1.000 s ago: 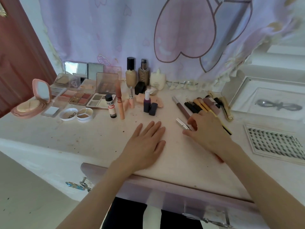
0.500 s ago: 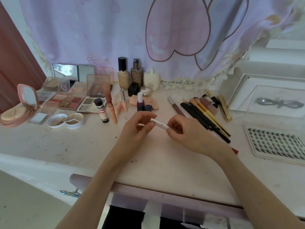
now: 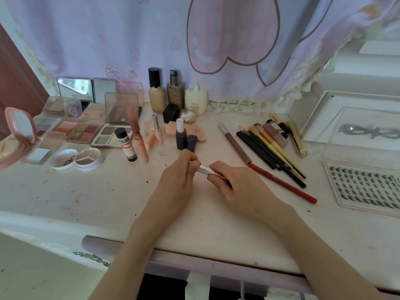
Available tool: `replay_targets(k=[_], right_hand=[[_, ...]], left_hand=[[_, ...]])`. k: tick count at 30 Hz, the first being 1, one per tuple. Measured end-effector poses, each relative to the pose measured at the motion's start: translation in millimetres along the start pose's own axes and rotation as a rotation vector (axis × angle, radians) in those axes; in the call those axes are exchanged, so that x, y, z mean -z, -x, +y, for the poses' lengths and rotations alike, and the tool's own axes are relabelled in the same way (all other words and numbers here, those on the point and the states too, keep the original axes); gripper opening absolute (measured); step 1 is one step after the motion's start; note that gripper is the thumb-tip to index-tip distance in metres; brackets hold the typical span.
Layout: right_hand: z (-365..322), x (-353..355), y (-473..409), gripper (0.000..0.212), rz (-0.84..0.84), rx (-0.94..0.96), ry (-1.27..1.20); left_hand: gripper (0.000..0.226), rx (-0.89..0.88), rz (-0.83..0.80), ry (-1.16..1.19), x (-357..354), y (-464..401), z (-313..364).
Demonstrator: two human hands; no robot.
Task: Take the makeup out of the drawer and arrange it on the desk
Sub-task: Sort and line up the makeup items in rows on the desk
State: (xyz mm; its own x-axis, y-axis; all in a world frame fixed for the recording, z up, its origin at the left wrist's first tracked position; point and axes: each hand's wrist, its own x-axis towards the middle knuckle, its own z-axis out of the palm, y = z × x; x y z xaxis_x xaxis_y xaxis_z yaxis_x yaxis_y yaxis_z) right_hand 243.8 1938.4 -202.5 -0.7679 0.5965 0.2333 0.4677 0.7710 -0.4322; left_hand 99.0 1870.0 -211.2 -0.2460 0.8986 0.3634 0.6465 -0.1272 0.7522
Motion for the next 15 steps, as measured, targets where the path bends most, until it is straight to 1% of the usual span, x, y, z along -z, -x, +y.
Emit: replay_targets(k=[2, 5, 7, 9, 10, 11, 12, 13, 14, 15], right_hand=[[-0.1, -0.3, 0.2, 0.026, -0.006, 0.006, 0.038], [0.3, 0.1, 1.6, 0.027, 0.040, 0.033, 0.102], [-1.8, -0.4, 1.3, 0.027, 0.067, 0.042, 0.084], [-2.8, -2.1, -0.7, 0.025, 0.072, 0.021, -0.002], [-2.4, -2.6, -1.8, 0.022, 0.076, -0.004, -0.056], [-1.5, -2.6, -2.6, 0.019, 0.082, -0.030, -0.103], [-0.4, -2.1, -3.1, 0.017, 0.089, -0.052, -0.136], [1.1, -1.4, -3.0, 0.016, 0.096, -0.068, -0.152], [2.4, -0.5, -2.3, 0.016, 0.104, -0.077, -0.158], [3.5, 0.9, -1.5, 0.016, 0.112, -0.081, -0.161]], left_hand=[[0.019, 0.001, -0.026, -0.019, 0.9, 0.5, -0.3], [0.025, 0.023, -0.027, -0.060, 0.1, -0.8, 1.2], [0.033, 0.093, 0.028, -0.041, -0.4, -2.2, 2.0], [0.041, 0.172, 0.120, 0.039, 1.0, -2.8, 2.8], [0.041, 0.182, 0.150, 0.065, 2.1, -3.0, 2.2], [0.036, 0.168, 0.152, 0.084, 3.7, -2.4, 2.9], [0.024, 0.121, 0.125, 0.133, 5.6, -1.5, 3.5], [0.010, 0.073, 0.062, 0.205, 8.2, -0.6, 4.3], [0.015, 0.011, 0.010, 0.254, 9.8, 0.5, 2.5], [0.024, -0.043, -0.033, 0.277, 11.3, 1.3, 2.2]])
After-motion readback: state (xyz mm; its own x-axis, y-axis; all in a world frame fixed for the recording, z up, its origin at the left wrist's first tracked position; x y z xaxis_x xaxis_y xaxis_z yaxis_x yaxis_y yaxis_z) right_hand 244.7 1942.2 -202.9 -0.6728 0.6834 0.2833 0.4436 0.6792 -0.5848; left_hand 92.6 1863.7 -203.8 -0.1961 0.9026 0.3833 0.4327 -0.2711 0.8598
